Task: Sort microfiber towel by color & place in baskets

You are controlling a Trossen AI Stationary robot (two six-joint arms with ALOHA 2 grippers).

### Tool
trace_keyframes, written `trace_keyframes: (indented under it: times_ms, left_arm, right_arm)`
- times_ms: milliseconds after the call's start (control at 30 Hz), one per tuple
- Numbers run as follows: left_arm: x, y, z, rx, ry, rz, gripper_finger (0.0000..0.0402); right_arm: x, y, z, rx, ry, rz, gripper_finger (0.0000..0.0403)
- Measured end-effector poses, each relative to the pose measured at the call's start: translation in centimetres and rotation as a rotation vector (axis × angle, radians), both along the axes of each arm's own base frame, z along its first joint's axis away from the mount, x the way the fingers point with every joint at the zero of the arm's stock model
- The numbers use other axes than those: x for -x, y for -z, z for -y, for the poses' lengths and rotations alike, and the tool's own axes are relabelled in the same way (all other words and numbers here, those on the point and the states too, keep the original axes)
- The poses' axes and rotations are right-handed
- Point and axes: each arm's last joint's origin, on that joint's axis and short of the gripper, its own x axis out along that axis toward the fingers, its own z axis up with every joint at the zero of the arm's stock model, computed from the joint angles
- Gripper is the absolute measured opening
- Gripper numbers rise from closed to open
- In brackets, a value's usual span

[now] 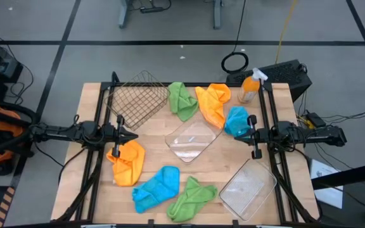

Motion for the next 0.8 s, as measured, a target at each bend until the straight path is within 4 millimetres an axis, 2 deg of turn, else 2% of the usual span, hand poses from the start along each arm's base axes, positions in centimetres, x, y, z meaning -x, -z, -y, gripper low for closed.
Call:
trace_keyframes:
  times_ms: [800]
  left_arm:
    - [0.00,-0.01,0.00,0.000,0.000,0.000,0.0025]
  right_arm:
    - [0.00,0.00,0.00,0.000,0.000,0.000,0.0000]
